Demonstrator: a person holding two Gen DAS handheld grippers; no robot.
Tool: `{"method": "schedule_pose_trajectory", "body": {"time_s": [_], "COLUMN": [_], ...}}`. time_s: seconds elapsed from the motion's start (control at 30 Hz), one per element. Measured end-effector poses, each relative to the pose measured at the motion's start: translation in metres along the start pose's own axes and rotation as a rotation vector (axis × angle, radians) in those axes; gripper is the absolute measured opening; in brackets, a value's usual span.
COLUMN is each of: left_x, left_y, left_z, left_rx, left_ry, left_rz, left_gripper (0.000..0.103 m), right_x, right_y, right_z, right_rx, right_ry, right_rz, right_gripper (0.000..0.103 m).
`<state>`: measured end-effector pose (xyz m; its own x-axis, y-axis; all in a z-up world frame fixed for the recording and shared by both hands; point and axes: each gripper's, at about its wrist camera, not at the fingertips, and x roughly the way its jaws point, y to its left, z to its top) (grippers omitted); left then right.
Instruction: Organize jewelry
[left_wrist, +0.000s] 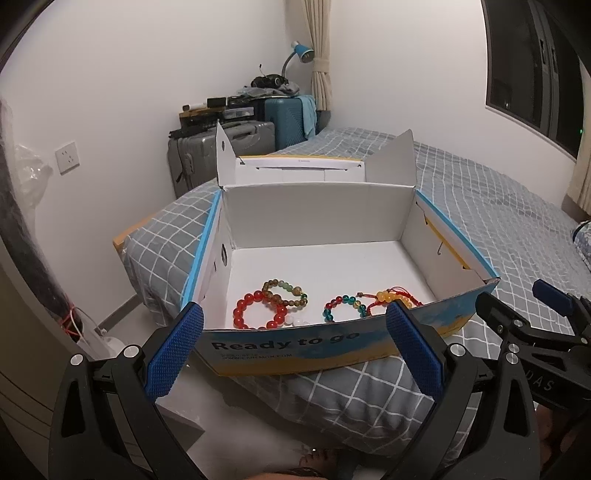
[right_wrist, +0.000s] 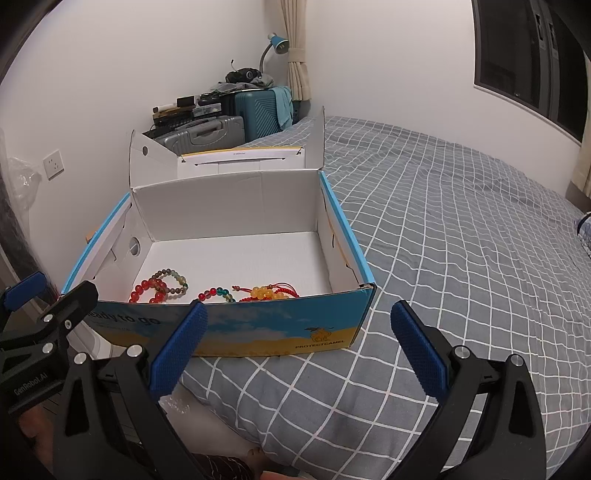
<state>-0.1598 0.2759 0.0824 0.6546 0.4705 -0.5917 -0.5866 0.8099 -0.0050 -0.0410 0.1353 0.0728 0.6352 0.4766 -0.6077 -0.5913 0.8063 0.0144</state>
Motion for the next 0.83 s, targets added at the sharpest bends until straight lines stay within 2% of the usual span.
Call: {"method": "schedule_pose_trajectory", "body": {"time_s": [0.4,0.83], "left_x": [0.0045,0.0020], "left_y": [-0.0041,-0.0027], "left_z": [-0.0008,-0.0006], "left_rx": [0.019,0.003], "left_ry": [0.005,0.005], "left_rz": [0.042,0.005], "left_gripper": [0.097,0.097], "right_x": [0.0006,0.0010], "right_y": [0.0000,-0.0029], "right_z": [-0.0013,-0.0034], "right_rx": [-0.002,-0.002], "right_ry": [0.003,0.004], "right_rz": [-0.002,-0.001], "right_gripper": [0.095,0.095]}}
